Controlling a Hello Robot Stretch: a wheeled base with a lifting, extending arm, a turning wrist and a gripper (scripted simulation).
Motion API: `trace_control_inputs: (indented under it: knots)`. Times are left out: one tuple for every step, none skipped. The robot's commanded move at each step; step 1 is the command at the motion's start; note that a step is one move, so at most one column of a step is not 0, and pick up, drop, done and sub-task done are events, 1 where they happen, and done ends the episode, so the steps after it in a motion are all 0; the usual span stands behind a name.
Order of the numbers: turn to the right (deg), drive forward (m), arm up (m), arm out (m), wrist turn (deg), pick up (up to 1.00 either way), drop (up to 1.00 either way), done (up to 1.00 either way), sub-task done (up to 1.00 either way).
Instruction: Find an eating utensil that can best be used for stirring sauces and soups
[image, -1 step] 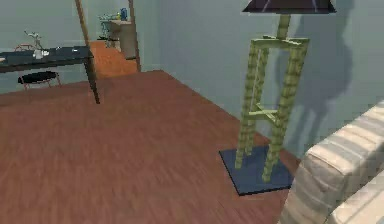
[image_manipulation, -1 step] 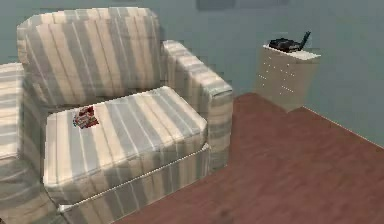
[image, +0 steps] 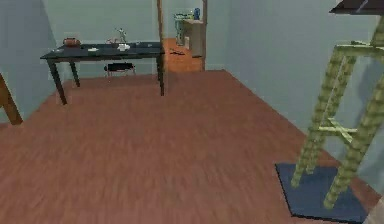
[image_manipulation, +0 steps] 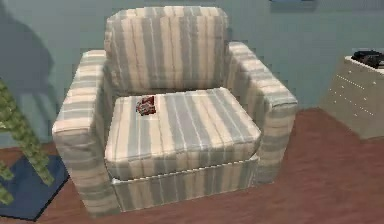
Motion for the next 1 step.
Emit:
trace_control_inputs:
  knots:
    - [0.0, 1.00, 0.00, 0.00, 0.0, 0.00, 0.00, 0.00, 0.00]
